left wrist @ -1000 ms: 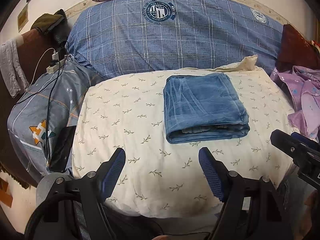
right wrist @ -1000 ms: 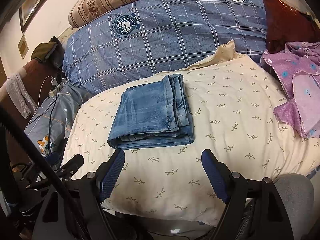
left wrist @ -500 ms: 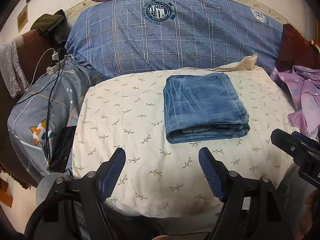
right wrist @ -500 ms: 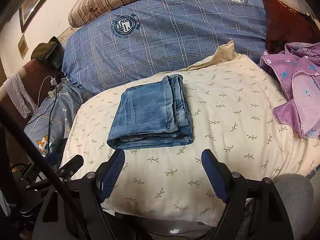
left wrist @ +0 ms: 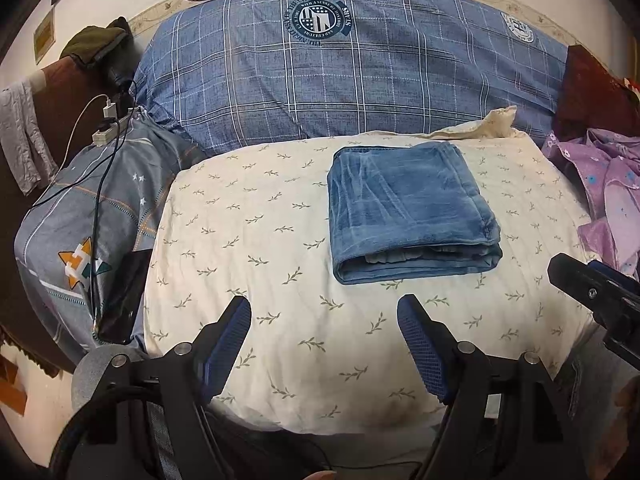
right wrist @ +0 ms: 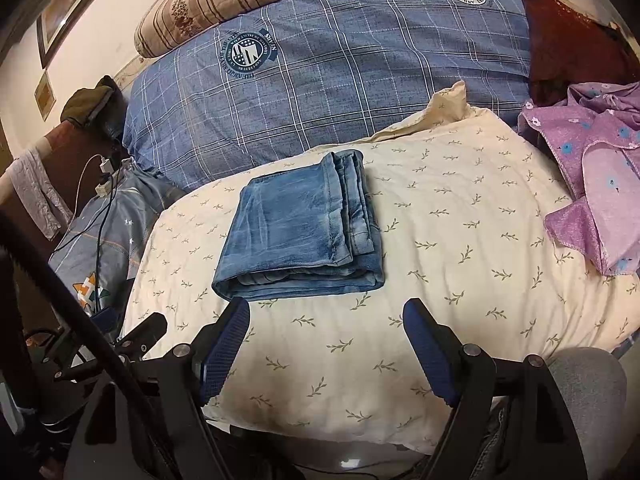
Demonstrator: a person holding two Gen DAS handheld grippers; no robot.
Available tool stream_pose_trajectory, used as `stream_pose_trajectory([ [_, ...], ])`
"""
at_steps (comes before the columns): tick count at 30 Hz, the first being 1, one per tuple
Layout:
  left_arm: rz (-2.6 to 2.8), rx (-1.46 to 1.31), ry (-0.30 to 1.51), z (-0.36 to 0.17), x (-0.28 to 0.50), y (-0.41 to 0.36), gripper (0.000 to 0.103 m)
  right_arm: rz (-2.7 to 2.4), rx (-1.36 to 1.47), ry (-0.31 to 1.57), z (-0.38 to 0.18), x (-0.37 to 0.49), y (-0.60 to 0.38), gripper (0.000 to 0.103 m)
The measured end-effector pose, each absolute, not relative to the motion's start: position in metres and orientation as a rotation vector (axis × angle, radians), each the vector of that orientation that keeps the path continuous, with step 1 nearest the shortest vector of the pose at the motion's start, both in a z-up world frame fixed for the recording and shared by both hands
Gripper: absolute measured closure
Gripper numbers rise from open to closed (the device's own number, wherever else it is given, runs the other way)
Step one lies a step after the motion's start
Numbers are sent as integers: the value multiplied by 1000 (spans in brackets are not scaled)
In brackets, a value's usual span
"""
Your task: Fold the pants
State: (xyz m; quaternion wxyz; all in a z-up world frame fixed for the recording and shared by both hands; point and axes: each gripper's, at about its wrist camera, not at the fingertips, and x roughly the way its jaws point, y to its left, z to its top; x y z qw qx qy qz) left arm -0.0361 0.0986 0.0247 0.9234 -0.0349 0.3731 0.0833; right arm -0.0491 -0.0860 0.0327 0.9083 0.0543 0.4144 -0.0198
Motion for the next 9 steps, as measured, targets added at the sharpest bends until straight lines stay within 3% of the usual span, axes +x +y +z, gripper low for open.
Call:
stream_pose_trajectory([
  [9,114,-65,735,31,-3,105,27,5,95,845,34,-28,-90,22],
])
